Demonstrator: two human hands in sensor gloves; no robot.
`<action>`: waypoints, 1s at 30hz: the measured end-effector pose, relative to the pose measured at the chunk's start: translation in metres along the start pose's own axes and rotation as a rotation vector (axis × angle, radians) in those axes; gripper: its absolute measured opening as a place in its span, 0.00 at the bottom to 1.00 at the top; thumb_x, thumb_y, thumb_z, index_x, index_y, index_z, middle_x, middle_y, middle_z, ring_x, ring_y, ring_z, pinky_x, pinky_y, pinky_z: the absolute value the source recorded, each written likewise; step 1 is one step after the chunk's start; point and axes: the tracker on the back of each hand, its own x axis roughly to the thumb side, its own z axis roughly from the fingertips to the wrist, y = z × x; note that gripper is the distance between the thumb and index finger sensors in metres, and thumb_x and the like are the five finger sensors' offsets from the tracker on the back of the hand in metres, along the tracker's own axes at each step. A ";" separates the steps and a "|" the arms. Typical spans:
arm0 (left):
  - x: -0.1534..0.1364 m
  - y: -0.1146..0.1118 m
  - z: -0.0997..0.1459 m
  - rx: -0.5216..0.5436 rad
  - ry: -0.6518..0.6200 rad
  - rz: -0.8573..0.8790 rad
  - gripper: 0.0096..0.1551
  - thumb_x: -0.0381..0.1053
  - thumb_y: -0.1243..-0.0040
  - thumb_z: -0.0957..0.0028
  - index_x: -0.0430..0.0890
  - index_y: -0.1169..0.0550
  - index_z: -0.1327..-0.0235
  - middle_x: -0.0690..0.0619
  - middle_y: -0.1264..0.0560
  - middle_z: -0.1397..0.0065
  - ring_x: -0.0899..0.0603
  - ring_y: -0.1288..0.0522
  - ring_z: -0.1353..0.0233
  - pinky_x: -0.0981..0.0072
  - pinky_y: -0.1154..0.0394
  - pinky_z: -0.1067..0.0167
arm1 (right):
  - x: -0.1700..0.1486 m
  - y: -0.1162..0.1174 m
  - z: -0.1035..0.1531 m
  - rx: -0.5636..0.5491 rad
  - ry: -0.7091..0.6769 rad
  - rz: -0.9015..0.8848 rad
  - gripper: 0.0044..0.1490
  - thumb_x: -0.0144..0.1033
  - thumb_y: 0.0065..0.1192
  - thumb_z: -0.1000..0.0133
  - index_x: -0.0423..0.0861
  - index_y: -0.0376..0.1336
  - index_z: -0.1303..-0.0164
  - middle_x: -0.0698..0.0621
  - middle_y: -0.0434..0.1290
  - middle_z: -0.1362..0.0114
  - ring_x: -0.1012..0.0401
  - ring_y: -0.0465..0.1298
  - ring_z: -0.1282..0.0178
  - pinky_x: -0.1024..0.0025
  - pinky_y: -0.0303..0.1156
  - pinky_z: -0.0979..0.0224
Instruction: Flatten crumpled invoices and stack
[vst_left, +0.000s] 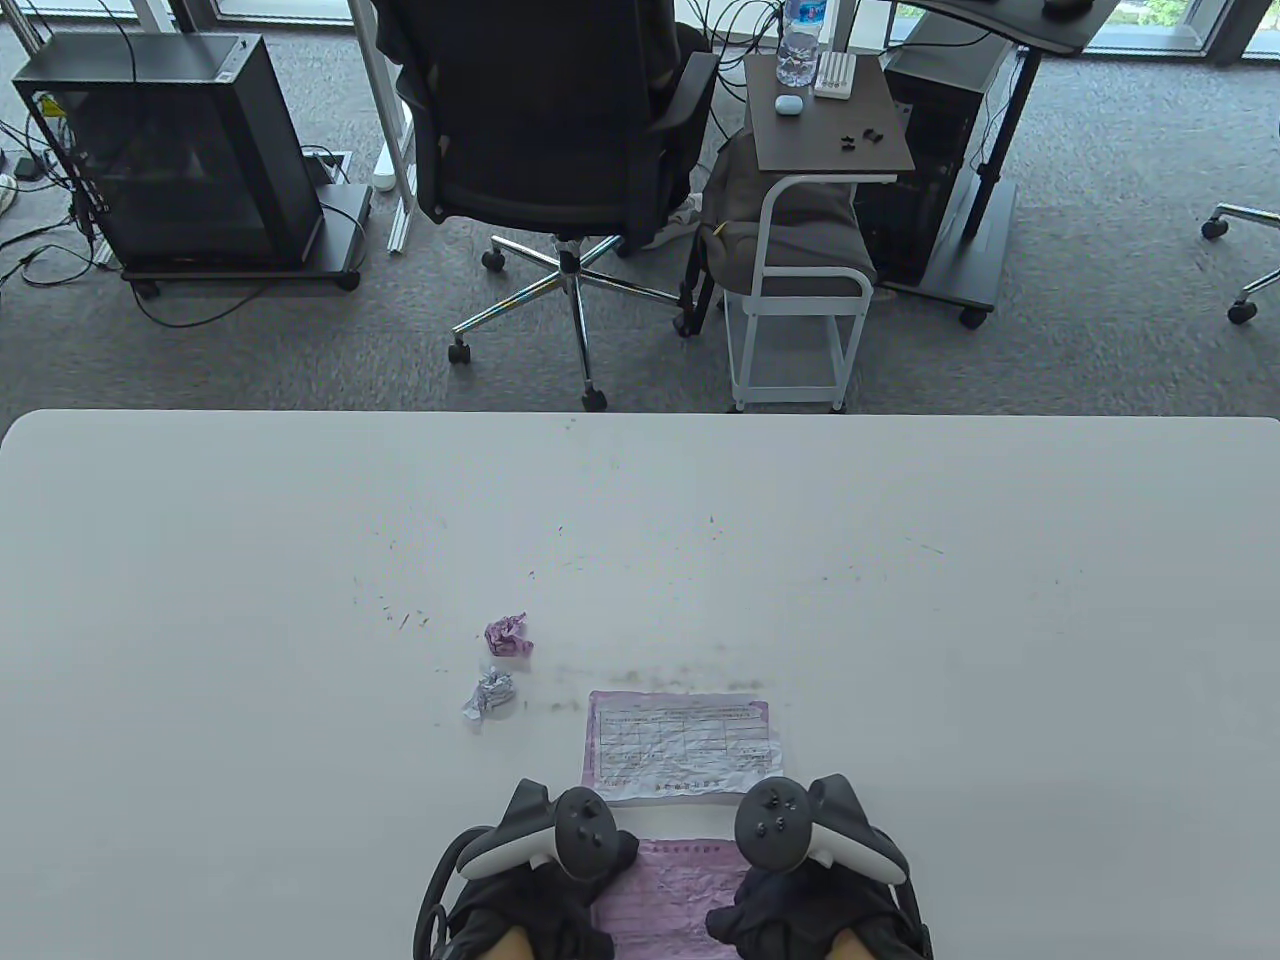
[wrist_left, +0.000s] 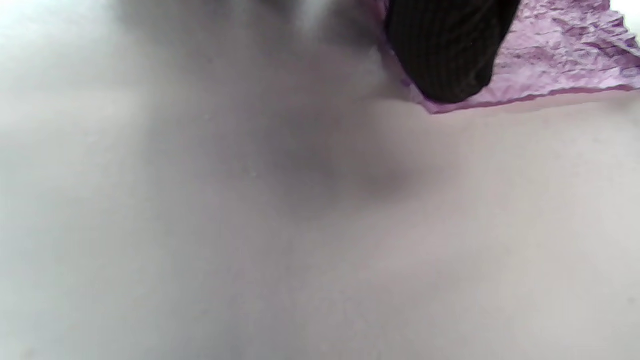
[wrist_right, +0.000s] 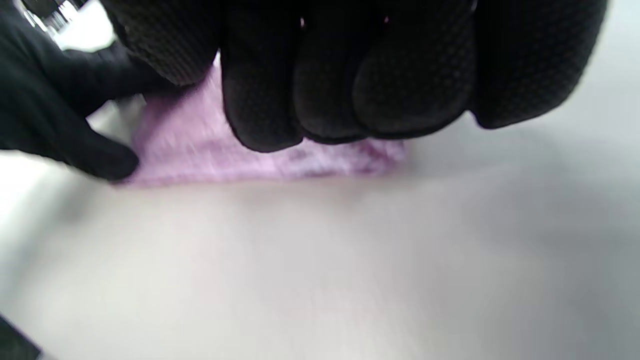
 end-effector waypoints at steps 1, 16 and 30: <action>0.000 0.000 0.000 0.003 -0.001 -0.006 0.52 0.56 0.35 0.43 0.62 0.58 0.23 0.45 0.77 0.26 0.25 0.78 0.27 0.26 0.62 0.35 | 0.003 -0.005 0.004 -0.110 -0.039 0.004 0.24 0.54 0.58 0.38 0.46 0.74 0.52 0.42 0.79 0.49 0.51 0.79 0.56 0.43 0.78 0.48; -0.001 0.000 0.000 0.014 -0.008 -0.009 0.51 0.55 0.35 0.44 0.61 0.57 0.23 0.45 0.77 0.25 0.25 0.78 0.27 0.26 0.62 0.35 | 0.054 0.049 -0.024 0.026 -0.173 0.377 0.38 0.51 0.55 0.38 0.47 0.49 0.22 0.40 0.48 0.19 0.48 0.57 0.27 0.50 0.66 0.35; 0.000 0.000 0.000 0.009 0.003 -0.003 0.52 0.56 0.35 0.43 0.61 0.58 0.23 0.45 0.77 0.25 0.25 0.78 0.27 0.27 0.62 0.35 | 0.028 0.025 -0.019 -0.096 0.153 0.266 0.28 0.48 0.57 0.37 0.45 0.61 0.31 0.41 0.62 0.25 0.46 0.69 0.36 0.45 0.76 0.45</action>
